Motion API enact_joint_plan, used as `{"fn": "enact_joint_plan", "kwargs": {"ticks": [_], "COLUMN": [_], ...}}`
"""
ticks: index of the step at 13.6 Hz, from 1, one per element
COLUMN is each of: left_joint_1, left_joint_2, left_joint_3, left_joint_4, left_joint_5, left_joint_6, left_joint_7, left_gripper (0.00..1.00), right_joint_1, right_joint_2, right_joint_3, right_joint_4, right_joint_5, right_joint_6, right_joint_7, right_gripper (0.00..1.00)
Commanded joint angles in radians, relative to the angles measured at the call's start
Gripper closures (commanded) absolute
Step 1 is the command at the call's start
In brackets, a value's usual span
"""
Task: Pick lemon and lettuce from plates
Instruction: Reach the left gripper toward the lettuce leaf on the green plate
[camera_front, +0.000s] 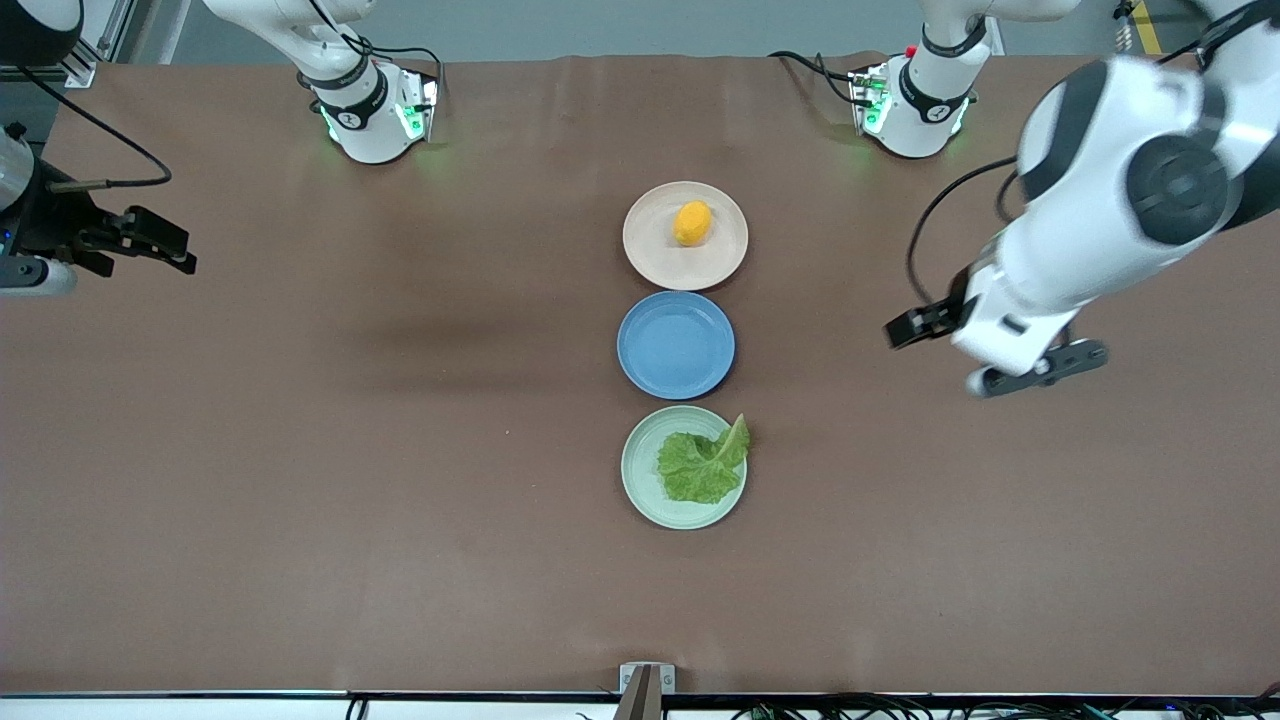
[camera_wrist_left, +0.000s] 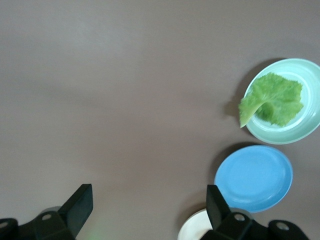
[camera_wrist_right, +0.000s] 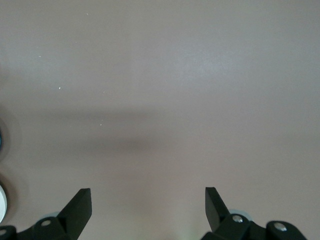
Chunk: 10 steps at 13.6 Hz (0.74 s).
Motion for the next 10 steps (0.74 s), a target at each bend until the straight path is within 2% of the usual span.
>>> {"fn": "enact_joint_plan", "kwargs": {"ticks": [1,3,4,6,7,10], "left_joint_1": [-0.057,-0.1,-0.112,-0.143,-0.16,-0.197], "left_joint_2": [0.118,0.206,0.245,0.315,0.352,0.444], "left_joint_3": [0.004,0.004,0.004,0.004,0.004,0.002], "left_joint_4": [0.088,0.12,0.13,0.137,0.148,0.186], "left_joint_5": [0.003,0.003,0.003,0.002,0.002,0.0], "left_joint_6": [0.06,0.178,0.256,0.443,0.517,0.647], "left_joint_7": [-0.159,-0.282,-0.338,-0.457,-0.498,-0.633], "left_gripper": [0.0,0.0,0.0,0.0,0.0,0.0], "right_joint_1": [-0.004,-0.001,0.004,0.045,0.085,0.244], "right_joint_2": [0.095,0.2,0.221,0.216,0.206,0.155], "right_joint_3": [0.005,0.005,0.005,0.007,0.008,0.007], "right_joint_4": [0.054,0.091,0.101,0.088,0.079,0.003], "right_joint_5": [0.0,-0.002,0.0,0.011,0.015,0.101], "right_joint_6": [0.011,0.008,0.005,-0.018,-0.026,-0.008], "right_joint_7": [0.008,0.006,0.009,0.067,0.182,0.437], "right_gripper": [0.0,0.0,0.0,0.0,0.0,0.0]}}
